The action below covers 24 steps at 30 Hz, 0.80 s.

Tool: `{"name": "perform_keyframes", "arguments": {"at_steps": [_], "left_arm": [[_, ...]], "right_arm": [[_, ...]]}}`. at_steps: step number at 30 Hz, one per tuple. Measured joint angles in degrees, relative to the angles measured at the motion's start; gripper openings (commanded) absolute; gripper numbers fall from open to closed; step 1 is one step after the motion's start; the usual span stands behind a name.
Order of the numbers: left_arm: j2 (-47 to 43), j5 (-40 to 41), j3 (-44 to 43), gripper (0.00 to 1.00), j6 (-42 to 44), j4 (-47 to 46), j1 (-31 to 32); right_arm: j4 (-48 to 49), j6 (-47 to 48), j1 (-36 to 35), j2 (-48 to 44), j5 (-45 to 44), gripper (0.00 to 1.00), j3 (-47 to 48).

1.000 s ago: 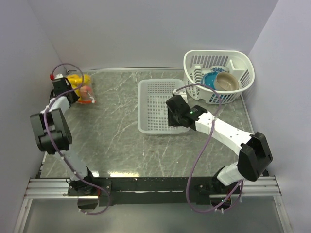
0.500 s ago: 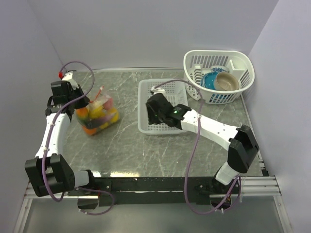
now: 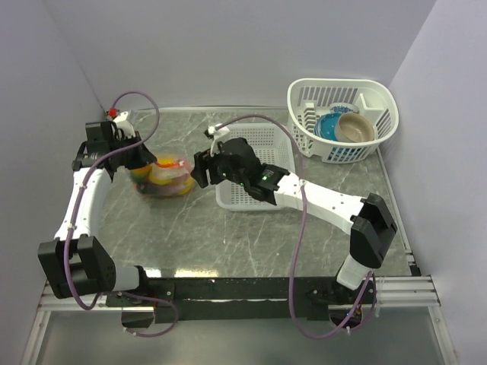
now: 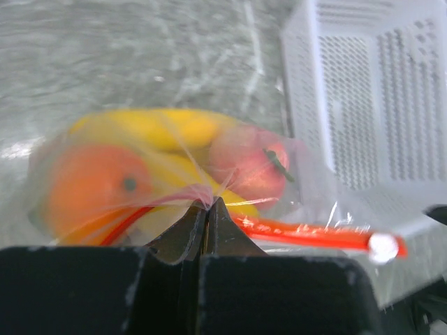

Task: Open the zip-top bag and remove the fake food

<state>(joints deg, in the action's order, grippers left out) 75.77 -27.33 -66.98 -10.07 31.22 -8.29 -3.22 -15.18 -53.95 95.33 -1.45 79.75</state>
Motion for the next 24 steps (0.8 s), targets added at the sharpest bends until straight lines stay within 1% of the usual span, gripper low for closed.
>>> {"name": "perform_keyframes", "arguments": {"at_steps": [1, 3, 7, 11, 13, 18, 21, 24], "left_arm": [[0.6, -1.6, -1.1, 0.01, 0.7, 1.2, 0.1], [1.5, -4.2, -3.0, 0.01, 2.5, 3.4, 0.2], [2.8, -7.6, -6.2, 0.01, 5.2, 7.2, 0.2], [2.9, -9.6, -7.0, 0.01, 6.4, 8.6, 0.3], [3.0, -10.0, -7.0, 0.01, 6.4, 9.3, 0.3], [4.0, -10.3, -7.0, 0.01, 6.4, 10.5, 0.8], [4.0, -10.4, -7.0, 0.01, 6.4, 10.9, 1.4], [4.0, -10.4, -7.0, 0.01, 6.5, 11.4, 2.0]], "right_arm": [[2.1, 2.1, 0.0, 0.1, 1.4, 0.66, -0.7], [4.9, 5.9, 0.3, 0.6, 4.3, 0.65, -1.5], [8.0, 10.6, 0.8, 2.3, 9.8, 0.66, -2.5], [10.1, 13.3, 1.3, 2.4, 13.6, 0.68, -5.2], [10.6, 13.7, 1.3, 2.4, 14.2, 0.7, -6.0], [11.7, 14.6, 1.2, 2.0, 14.2, 0.7, -7.1], [13.0, 15.1, 1.0, 2.0, 13.7, 0.66, -7.1], [13.5, 15.5, 0.8, 2.0, 12.9, 0.59, -7.0]]}}
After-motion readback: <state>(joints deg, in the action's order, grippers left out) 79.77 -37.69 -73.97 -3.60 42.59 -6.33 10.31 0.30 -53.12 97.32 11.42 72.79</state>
